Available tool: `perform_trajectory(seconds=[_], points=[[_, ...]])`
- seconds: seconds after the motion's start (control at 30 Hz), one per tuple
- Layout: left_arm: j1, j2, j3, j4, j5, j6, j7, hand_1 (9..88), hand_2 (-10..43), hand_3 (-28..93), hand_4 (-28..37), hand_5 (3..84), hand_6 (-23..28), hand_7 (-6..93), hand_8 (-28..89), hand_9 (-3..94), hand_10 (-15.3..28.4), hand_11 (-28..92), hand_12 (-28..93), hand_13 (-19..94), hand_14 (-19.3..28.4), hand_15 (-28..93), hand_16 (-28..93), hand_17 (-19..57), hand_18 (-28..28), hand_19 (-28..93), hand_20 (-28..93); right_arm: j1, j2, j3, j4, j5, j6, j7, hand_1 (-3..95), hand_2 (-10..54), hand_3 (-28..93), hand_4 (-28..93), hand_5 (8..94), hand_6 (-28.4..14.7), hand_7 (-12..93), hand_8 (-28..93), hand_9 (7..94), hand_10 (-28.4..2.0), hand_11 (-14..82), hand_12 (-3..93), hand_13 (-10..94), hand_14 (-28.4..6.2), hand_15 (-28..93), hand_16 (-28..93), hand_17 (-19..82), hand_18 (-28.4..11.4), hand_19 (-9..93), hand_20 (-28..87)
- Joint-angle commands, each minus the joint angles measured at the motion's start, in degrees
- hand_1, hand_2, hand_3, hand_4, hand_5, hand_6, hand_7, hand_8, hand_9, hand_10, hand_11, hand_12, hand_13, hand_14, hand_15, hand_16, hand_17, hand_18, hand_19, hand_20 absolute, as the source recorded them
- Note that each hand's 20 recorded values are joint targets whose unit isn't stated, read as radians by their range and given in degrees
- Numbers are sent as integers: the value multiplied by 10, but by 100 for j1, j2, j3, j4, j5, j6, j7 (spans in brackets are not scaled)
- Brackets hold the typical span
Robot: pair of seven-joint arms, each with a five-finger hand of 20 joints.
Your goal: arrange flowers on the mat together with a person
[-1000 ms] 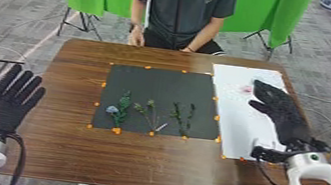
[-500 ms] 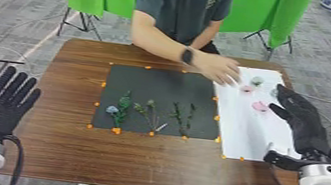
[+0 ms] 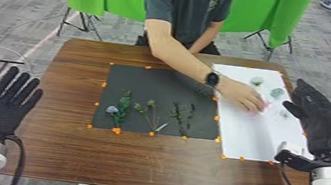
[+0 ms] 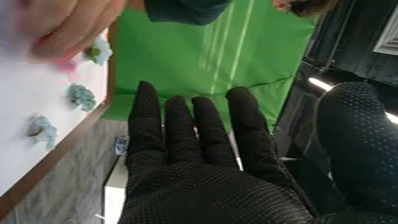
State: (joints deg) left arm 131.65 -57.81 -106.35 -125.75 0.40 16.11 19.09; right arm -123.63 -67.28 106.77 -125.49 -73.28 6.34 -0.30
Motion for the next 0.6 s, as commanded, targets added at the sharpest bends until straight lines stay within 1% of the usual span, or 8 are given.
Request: perform_trajectory(seconds=[0.03,0.13,0.23,0.27,0.33,0.4,0.47,0.6], points=[[24,-45,8,30,25,-16,-53,269,151,699,-283,412,74,133,-110,380,141,196,64,287,141,237,-54,-44,125,266,99,-293,-184,199,-248,-72,-156,-11,155,108,816,-262,291,-48,134,-107,266,-124,52,83,231,-73,116,6,143,-104,293,59],[47,-37,11,22,27,-13,-85,269,151,699,-283,412,74,133,-110,381,141,196,64,287,142,237,-54,-44,125,266,99,-409,-288,295,-334,-64,-209,17,156,107,818,-261,283,-48,134,-105,266,-122,54,84,231,-72,117,7,143,-103,295,58],[84,-37,2,4,41,-33,-69,268,151,700,-283,412,74,133,-110,381,141,196,64,287,142,236,-54,-45,125,267,99,-507,-376,361,-419,-115,-339,39,159,104,818,-261,281,-49,134,-105,265,-122,54,84,231,-71,117,7,143,-102,296,58],[90,-39,3,2,44,-19,-72,268,151,700,-283,412,74,133,-110,381,141,196,64,287,142,237,-54,-45,125,267,99,-563,-378,374,-449,-105,-364,38,160,104,818,-261,282,-49,135,-105,266,-123,55,84,230,-71,117,7,143,-102,296,57],[107,-53,1,-8,12,-8,-37,268,152,700,-283,412,74,133,-111,381,141,196,64,287,143,238,-54,-45,125,267,99,-585,-412,390,-475,-118,-447,38,160,104,818,-260,283,-49,136,-105,265,-123,56,84,229,-70,116,6,142,-105,298,58],[106,-50,11,-9,24,-26,-36,267,152,701,-283,412,74,133,-110,381,141,197,64,287,143,239,-54,-44,125,266,99,-622,-494,436,-522,-128,-523,39,162,102,819,-260,283,-49,137,-106,266,-123,56,84,228,-68,116,6,141,-109,300,58],[169,-76,-2,-40,22,-38,-6,267,152,701,-283,412,74,133,-110,381,142,197,64,287,143,238,-54,-45,125,267,99,-641,-545,483,-572,-126,-632,118,162,100,819,-259,284,-49,137,-107,266,-123,57,83,227,-67,115,4,141,-108,299,57],[215,-85,-6,-56,6,-8,-8,267,153,700,-283,412,73,133,-110,381,142,198,64,287,143,240,-54,-45,125,268,99,-666,-665,492,-690,-55,-865,129,166,94,820,-258,289,-50,138,-107,266,-124,58,83,226,-67,116,2,142,-104,298,55]])
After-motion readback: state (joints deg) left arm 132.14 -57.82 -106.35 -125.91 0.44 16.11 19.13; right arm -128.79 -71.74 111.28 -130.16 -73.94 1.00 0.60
